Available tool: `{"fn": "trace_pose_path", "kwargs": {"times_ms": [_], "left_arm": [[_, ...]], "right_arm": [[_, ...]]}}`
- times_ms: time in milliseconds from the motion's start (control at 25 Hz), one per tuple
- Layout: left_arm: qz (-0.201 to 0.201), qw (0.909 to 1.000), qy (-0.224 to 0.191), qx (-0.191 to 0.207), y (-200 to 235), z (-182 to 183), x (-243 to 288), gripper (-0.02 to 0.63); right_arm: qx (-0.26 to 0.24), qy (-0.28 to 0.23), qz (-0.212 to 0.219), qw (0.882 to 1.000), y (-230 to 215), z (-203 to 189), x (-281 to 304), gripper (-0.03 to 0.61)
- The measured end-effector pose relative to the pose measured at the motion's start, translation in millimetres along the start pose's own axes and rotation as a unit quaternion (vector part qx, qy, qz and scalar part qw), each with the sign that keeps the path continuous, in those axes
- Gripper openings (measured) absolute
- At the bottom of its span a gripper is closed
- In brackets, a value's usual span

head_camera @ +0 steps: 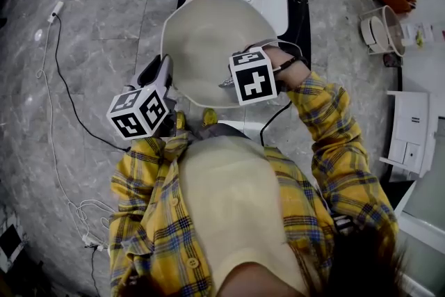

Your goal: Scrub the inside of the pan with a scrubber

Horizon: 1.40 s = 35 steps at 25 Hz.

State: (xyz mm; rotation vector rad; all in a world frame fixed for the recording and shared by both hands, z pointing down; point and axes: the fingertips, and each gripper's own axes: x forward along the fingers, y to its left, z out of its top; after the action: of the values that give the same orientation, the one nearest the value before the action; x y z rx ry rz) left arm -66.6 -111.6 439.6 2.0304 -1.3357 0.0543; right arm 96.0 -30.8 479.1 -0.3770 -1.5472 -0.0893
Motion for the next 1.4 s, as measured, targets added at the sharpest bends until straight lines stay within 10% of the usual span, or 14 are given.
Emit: {"fn": "trace_pose_path", "kwargs": {"times_ms": [440,600,960,1400], "left_arm": [[0.000,1.0000,-0.002,-0.001,1,0,-2,0.071],[0.001,1.0000,-0.001,0.000,0,-1,-1,0.071],[0.007,1.0000,-0.003,-0.001,0,-1,-1,0.071],[0.009,0.9999,-0.004,-0.004,1,-1,-1,0.071]], "right_arm": [[0.055,-0.127,0.012,0.990,3,33,-10,0.086],[0.086,-0.173,-0.051,0.980,-22,36,-21,0.086],[0.201,-0.192,-0.320,0.906,-119,0,-60,0.086],[0.244,-0.144,-0.440,0.852,-151,-27,-55,0.086]]}}
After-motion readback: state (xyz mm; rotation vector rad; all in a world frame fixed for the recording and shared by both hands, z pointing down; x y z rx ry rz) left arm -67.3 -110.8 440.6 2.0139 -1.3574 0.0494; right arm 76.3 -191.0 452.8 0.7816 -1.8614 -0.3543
